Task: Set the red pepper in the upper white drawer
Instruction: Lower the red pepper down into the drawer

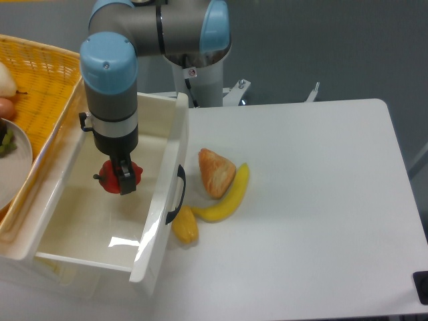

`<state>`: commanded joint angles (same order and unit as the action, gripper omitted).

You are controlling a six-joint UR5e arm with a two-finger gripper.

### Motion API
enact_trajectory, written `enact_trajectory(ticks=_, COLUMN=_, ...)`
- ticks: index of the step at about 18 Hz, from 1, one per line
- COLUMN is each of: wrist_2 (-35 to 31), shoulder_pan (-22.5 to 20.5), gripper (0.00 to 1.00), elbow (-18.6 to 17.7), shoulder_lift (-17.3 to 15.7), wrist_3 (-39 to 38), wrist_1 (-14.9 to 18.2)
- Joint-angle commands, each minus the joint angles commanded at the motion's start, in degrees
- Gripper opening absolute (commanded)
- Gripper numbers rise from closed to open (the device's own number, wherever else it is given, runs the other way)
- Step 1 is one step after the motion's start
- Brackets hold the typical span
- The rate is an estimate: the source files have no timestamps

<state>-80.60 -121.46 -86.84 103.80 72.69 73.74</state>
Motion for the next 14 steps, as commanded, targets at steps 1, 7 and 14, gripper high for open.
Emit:
enact_trajectory(ticks=1, wrist_2=0.0, shoulder_pan=0.09, gripper=0.07, elbow=-0.09, shoulder_lift=0.17, wrist_3=0.0, wrist_1=0.0)
enact_trajectory(ticks=7, wrist_2=-1.58, shoulder_pan=1.14, gripper=0.08, elbow=-0.26, shoulder_lift=0.79, wrist_3=0.0, wrist_1=0.0)
enact_trajectory(ticks=14, wrist_2=-1.67, shoulder_pan=1.41, gripper=0.17, elbow=-0.44, shoulder_lift=1.41, wrist_3=0.0, wrist_1=-0.17)
